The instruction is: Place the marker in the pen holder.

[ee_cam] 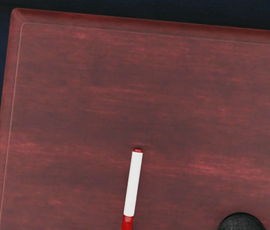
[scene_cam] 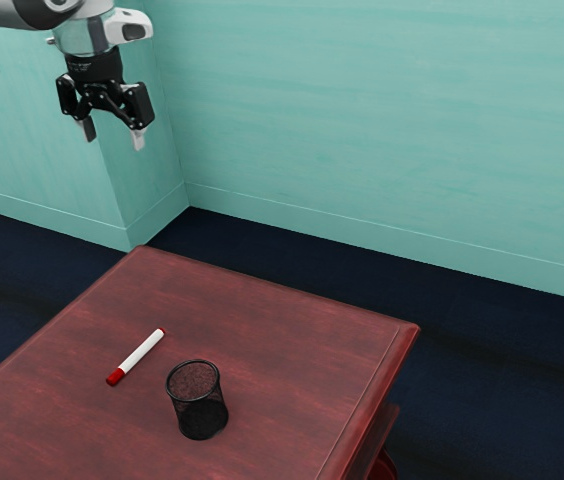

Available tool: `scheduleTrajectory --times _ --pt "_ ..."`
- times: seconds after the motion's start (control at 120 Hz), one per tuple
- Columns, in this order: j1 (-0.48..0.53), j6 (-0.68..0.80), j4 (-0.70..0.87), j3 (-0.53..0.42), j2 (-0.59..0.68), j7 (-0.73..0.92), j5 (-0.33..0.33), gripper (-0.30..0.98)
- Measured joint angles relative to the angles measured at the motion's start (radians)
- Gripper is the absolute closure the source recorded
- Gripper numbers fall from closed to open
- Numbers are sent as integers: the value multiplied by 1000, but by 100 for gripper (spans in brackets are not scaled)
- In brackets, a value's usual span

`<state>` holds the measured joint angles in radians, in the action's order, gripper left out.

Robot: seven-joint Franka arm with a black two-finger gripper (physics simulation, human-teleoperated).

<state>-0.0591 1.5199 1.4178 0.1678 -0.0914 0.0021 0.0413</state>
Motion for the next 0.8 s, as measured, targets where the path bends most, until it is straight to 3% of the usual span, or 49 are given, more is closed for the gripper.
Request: scheduleTrajectory --times 0.333,0.467,0.533,0.608,0.8 --pt "0 -1 1 -1 1 -3 -2 0" --pt "-36 6 6 -10 -5 -9 38 0" --pt "-74 53 105 -4 -29 -17 63 0" --pt "-51 148 239 -1 -70 -22 69 0" --pt "-25 354 371 -1 -185 -23 51 0"
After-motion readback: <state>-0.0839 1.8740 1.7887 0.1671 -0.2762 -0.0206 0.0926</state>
